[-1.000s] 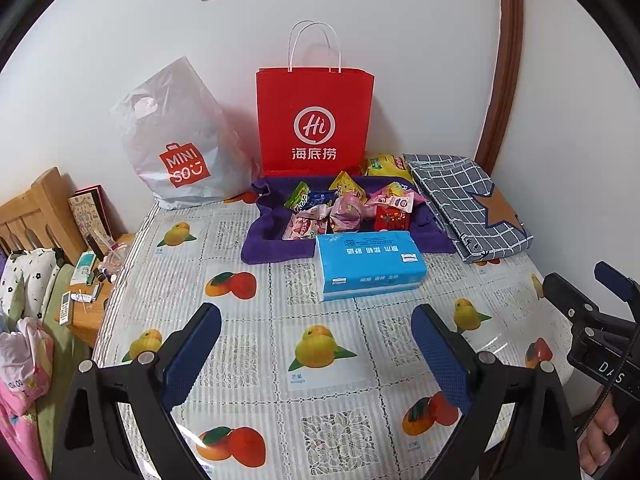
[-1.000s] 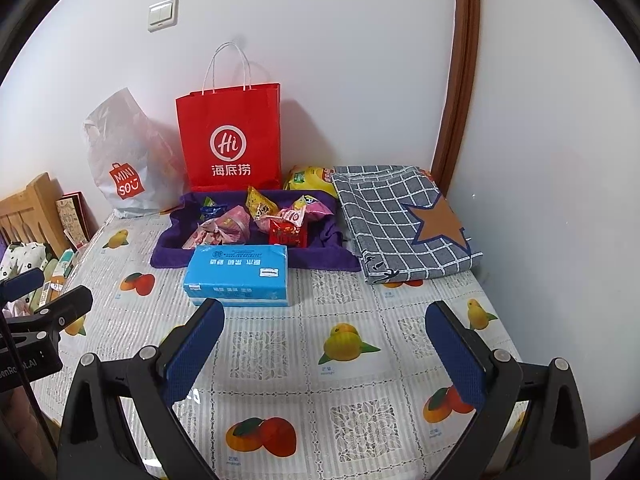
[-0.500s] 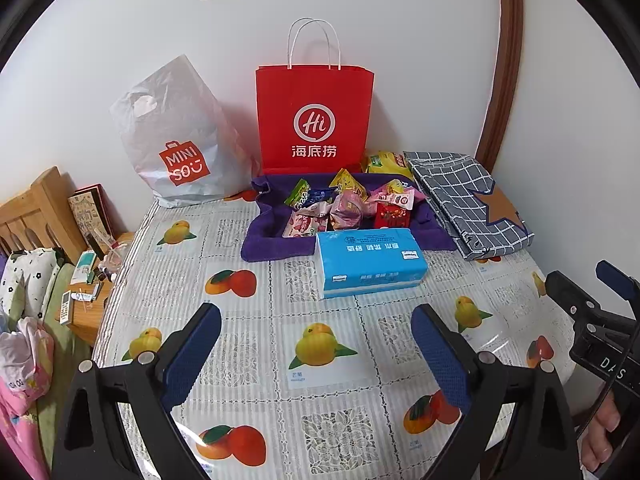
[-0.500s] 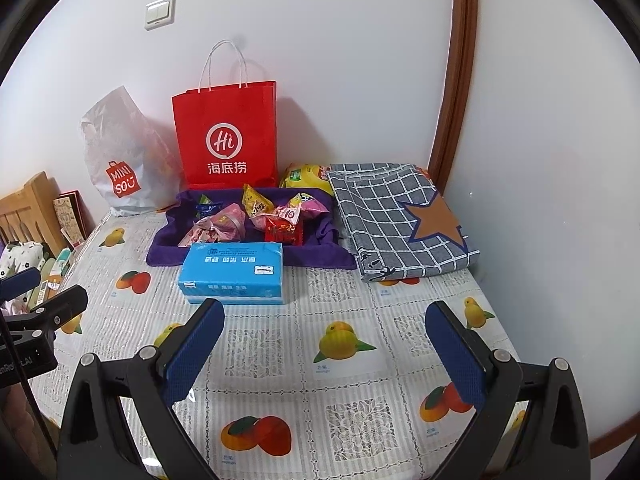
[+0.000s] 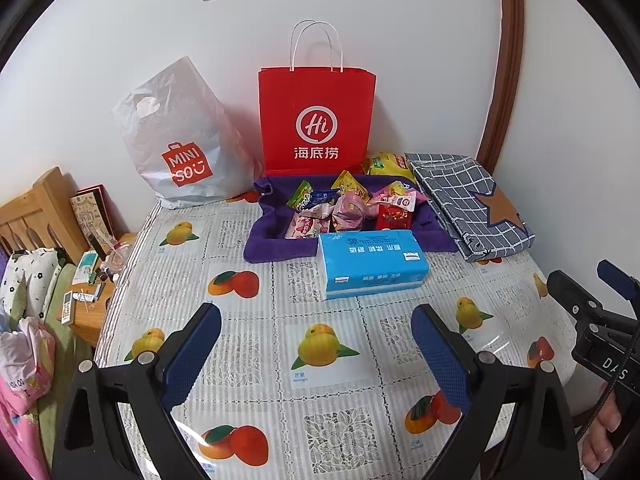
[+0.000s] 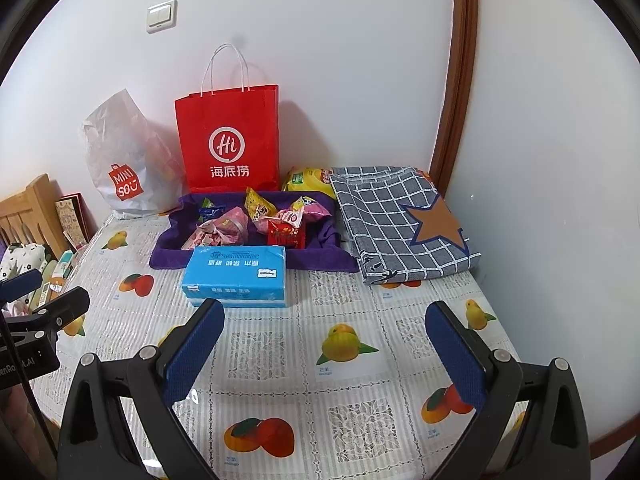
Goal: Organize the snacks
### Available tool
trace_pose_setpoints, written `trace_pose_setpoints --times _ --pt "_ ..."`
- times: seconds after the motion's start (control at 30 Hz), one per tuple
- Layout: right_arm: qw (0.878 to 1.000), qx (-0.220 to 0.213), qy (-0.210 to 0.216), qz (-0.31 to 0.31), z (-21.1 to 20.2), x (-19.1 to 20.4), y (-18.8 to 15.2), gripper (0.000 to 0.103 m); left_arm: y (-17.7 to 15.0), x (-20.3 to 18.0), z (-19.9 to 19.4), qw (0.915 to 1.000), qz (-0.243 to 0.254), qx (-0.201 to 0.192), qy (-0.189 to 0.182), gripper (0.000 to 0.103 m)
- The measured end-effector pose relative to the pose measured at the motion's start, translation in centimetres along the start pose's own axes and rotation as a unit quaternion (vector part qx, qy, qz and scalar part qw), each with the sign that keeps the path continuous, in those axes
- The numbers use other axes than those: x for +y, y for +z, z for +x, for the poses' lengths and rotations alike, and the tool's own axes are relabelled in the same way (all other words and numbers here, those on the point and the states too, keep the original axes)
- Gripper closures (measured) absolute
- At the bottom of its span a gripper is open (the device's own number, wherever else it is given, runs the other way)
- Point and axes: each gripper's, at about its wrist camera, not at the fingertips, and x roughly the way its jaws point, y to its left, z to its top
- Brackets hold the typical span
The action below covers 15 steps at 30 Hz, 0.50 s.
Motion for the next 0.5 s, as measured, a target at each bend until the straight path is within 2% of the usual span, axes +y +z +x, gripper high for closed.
trace_pose_setpoints --times 0.5 --pt "1.0 -0.003 0.002 -0.003 -0.29 0.12 0.08 0.004 0.1 0.29 -0.13 1.0 -0.003 -0.001 -0.002 0.006"
